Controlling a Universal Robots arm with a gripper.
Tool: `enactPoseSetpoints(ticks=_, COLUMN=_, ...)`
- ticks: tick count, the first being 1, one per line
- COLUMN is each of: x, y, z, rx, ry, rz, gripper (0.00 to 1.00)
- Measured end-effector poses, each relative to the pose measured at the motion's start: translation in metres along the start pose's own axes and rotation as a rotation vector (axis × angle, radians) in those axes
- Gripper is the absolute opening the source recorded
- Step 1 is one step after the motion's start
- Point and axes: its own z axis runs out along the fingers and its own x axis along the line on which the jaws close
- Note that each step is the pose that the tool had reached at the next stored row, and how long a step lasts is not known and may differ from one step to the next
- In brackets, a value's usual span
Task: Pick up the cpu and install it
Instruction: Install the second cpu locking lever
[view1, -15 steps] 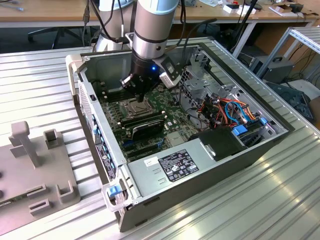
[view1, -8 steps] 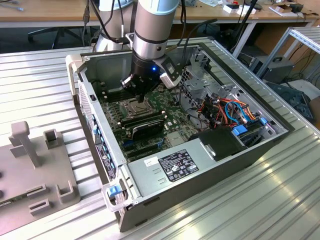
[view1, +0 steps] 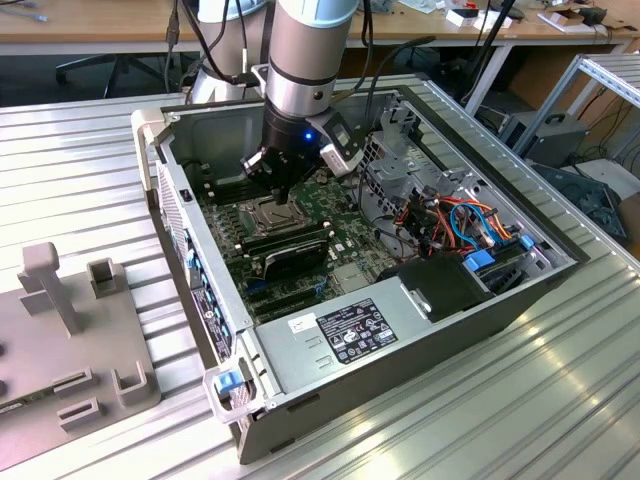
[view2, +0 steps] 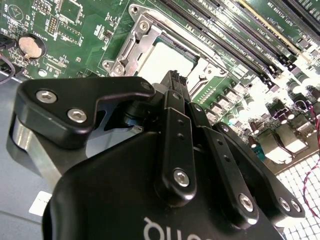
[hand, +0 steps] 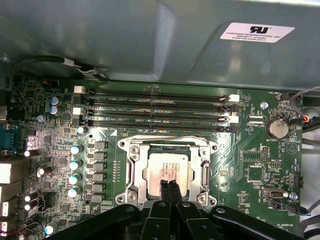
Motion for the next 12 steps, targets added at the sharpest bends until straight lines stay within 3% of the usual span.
enactPoseSetpoints(ticks=12, x=0.0, y=-0.0005, z=-0.0003, rx=0.0, ry=0.0, rz=0.0, gripper=0.11)
